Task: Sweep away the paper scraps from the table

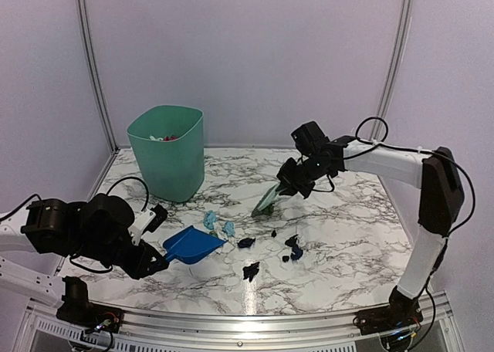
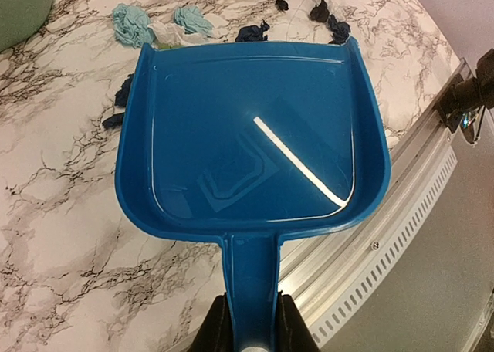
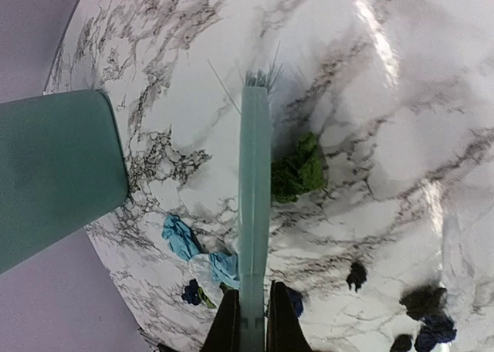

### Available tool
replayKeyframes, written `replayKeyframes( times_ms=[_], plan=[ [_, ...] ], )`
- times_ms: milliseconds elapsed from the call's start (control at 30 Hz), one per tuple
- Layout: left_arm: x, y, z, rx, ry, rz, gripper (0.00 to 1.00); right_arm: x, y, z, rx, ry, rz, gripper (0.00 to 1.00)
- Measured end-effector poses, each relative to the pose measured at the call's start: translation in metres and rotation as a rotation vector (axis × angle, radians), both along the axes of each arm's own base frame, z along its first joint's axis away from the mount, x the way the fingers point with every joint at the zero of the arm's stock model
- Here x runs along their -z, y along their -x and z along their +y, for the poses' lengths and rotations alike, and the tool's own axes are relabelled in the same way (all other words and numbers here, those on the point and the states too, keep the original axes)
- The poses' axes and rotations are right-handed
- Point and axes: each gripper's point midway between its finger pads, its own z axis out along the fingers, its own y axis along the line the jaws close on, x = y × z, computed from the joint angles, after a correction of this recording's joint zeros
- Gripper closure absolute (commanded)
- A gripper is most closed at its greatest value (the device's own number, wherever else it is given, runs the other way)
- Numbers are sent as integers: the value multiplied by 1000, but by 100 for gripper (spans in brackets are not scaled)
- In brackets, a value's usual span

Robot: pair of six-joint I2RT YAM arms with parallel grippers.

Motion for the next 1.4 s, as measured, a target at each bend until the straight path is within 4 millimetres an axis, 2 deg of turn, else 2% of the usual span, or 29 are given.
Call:
replayKeyframes(
  times_ms=[167,300,467,600,733,867,1067,1400],
  plan=[
    [10,6,2,48,-26,10,100,-2,45,-31,24,37,53,100],
    [17,10,0,86,-53,22,100,-5,64,-52,46,91,76,100],
    [27,11,-1,116,-97,25,100,-32,72,-64,-1,104,-5,100],
    [29,11,-2,147,-118,11,100,-58,71,-62,-106,110,-105,100],
    [33,11,-3,178,-139,6,100,-98,62,-59,-234,154,-249,100],
    [35,12,-6,193,-161,16,100,-122,63,-75,-310,265,-362,100],
    [27,14,-17,211,-162,5,100,-117,74,-100,-403,427,-362,100],
    [47,12,-6,197,-288,-7,100,-113,82,-128,-529,624,-354,100]
  ],
)
